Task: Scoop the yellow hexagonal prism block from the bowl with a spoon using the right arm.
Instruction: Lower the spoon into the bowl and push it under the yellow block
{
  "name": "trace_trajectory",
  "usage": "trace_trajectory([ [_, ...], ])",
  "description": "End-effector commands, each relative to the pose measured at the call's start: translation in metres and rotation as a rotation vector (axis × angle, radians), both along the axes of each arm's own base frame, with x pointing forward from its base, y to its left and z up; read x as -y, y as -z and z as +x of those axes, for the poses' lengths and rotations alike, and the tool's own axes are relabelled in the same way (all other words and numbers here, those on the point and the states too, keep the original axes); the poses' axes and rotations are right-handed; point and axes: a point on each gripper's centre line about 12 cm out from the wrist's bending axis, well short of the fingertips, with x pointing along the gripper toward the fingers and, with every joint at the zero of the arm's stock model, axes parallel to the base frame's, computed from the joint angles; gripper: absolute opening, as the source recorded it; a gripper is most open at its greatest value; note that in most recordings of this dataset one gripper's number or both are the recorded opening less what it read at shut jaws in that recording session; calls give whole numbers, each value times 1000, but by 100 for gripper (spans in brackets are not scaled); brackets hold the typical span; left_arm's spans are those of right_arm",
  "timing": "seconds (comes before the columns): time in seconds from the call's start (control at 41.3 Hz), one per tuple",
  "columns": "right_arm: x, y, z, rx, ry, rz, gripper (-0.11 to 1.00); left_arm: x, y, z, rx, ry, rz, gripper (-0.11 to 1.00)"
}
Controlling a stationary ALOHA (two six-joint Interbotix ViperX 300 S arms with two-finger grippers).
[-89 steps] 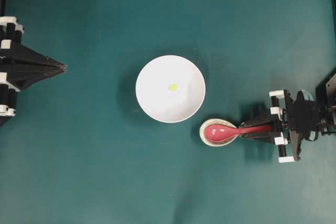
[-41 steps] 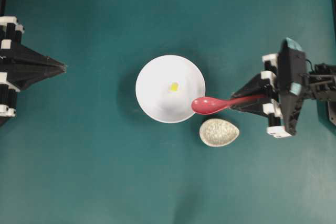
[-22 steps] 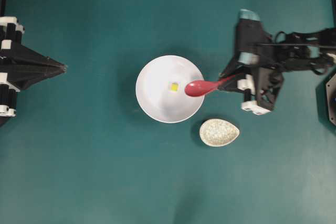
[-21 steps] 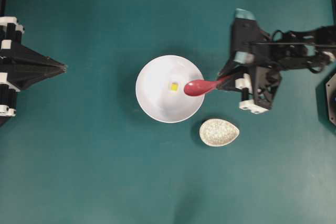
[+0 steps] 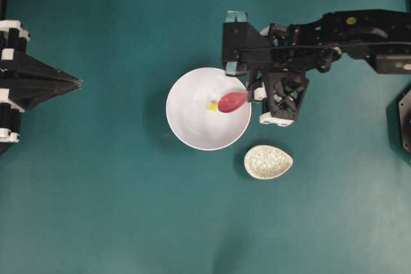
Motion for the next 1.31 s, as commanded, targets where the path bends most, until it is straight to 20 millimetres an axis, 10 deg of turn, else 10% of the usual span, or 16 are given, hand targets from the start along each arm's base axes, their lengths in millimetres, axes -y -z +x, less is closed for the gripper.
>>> trace_trajectory([
  [0.0, 1, -11, 6, 17, -3, -4, 24, 0, -6, 3, 14, -1, 2, 0],
  [1.282, -17, 13, 42, 178, -4, -27, 24, 0, -6, 3, 14, -1, 2, 0],
])
